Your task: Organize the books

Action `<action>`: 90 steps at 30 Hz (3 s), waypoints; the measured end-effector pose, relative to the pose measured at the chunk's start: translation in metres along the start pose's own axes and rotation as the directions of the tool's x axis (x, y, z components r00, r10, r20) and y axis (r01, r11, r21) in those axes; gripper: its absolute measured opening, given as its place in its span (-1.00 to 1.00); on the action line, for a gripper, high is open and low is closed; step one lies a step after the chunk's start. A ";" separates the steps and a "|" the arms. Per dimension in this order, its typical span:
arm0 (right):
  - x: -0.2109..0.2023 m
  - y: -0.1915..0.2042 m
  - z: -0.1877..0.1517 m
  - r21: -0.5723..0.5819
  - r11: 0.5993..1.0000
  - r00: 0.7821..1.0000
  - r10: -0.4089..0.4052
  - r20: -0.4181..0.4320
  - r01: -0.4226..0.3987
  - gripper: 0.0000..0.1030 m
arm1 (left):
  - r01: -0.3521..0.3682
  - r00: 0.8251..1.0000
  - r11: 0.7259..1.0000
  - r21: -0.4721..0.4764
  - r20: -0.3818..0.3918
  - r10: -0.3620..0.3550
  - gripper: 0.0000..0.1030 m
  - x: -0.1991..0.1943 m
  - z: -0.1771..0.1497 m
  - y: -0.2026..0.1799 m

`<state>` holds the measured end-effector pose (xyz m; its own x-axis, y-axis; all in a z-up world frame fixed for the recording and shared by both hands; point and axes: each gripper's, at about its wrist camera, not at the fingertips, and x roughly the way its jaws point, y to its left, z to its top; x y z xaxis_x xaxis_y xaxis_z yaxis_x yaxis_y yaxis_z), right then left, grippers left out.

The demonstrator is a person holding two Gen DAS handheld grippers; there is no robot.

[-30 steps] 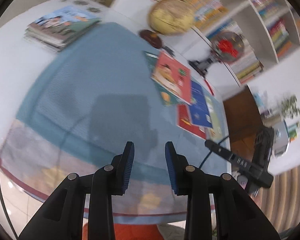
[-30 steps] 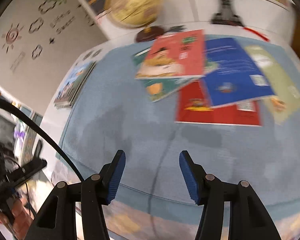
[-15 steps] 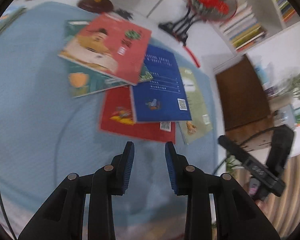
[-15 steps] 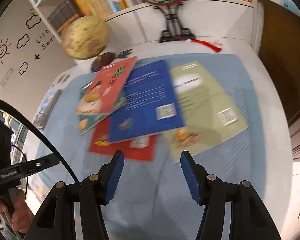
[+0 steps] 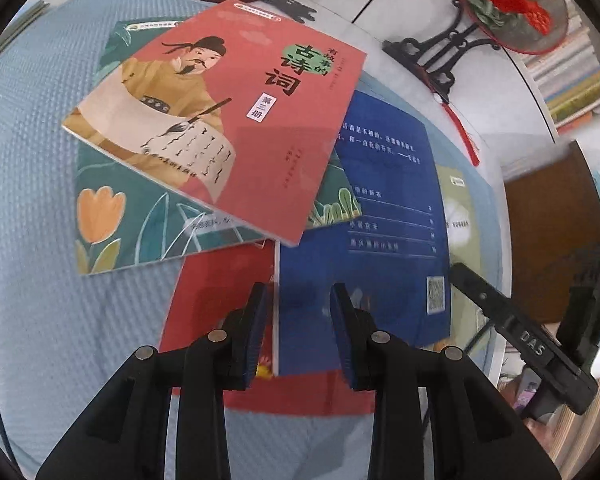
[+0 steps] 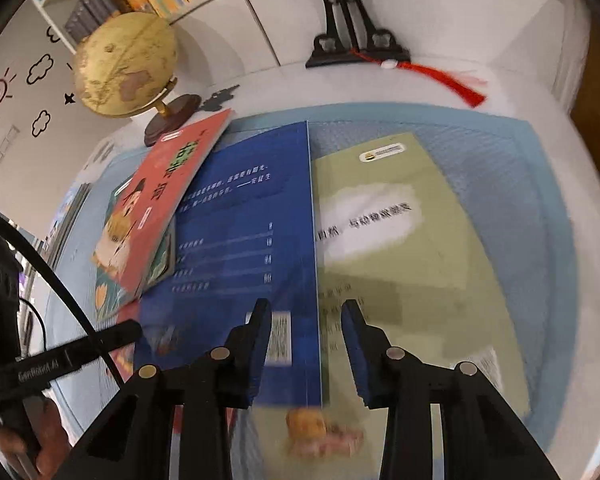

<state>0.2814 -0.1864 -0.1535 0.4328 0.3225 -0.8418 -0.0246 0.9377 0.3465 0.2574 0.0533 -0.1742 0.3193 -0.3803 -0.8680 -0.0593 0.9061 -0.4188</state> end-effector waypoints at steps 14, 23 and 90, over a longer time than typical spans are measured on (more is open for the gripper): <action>-0.030 -0.020 -0.050 -0.042 0.999 0.999 -0.030 -0.043 0.028 -0.25 | 0.060 0.991 0.986 0.159 -0.124 -0.041 -0.43 -0.002 -0.051 -0.029; -0.065 -0.038 -0.127 -0.027 1.000 0.996 -0.016 -0.088 0.013 -0.25 | 0.092 0.982 0.985 0.148 -0.177 -0.065 -0.43 -0.015 -0.120 -0.022; -0.076 0.232 -0.130 -0.627 0.734 0.966 0.196 -0.172 -0.260 -0.09 | 0.058 0.983 0.972 -0.227 0.183 -0.015 -0.43 -0.155 -0.096 0.147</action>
<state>0.1257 0.0239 -0.0631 0.2585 0.5172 -0.8159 -0.6957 0.6856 0.2143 0.1080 0.2278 -0.1270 0.4878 -0.3539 -0.7980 -0.2541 0.8170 -0.5177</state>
